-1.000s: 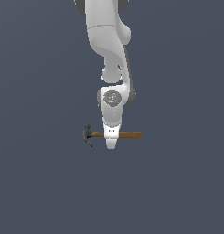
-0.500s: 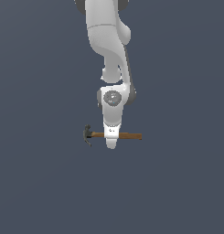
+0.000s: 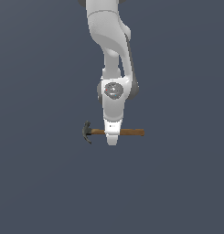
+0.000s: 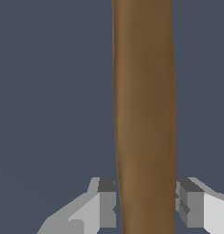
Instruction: Pick up the object and move it to a goal position.
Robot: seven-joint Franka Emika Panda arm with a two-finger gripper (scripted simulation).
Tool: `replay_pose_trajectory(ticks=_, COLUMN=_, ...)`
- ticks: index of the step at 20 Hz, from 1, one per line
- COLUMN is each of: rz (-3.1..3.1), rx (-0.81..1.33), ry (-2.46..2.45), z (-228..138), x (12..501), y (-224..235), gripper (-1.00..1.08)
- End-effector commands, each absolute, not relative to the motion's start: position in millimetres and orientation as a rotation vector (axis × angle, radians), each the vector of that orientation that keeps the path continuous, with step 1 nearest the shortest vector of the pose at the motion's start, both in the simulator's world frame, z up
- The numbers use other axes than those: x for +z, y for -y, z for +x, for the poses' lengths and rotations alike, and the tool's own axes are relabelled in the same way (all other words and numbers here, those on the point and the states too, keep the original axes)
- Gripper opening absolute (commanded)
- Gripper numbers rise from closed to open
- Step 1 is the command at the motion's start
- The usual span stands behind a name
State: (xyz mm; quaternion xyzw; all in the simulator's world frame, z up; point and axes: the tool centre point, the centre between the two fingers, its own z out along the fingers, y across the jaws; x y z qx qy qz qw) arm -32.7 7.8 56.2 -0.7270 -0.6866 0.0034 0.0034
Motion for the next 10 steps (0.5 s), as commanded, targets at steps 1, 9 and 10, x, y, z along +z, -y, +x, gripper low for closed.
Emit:
replay_pose_trajectory(ticks=1, rz=-2.282, rx=0.006, ry=2.155, z=-30.0, x=77.2, y=-9.2, gripper=-1.0)
replay_pose_trajectory(ticks=9, rz=-2.281, rx=0.004, ry=2.156, z=-23.9, x=162.6, y=-16.5, gripper=-1.0)
replay_pose_trajectory(ticks=10, rz=-2.281, rx=0.004, ry=2.156, z=-22.9, x=174.6, y=-17.5, gripper=-1.0)
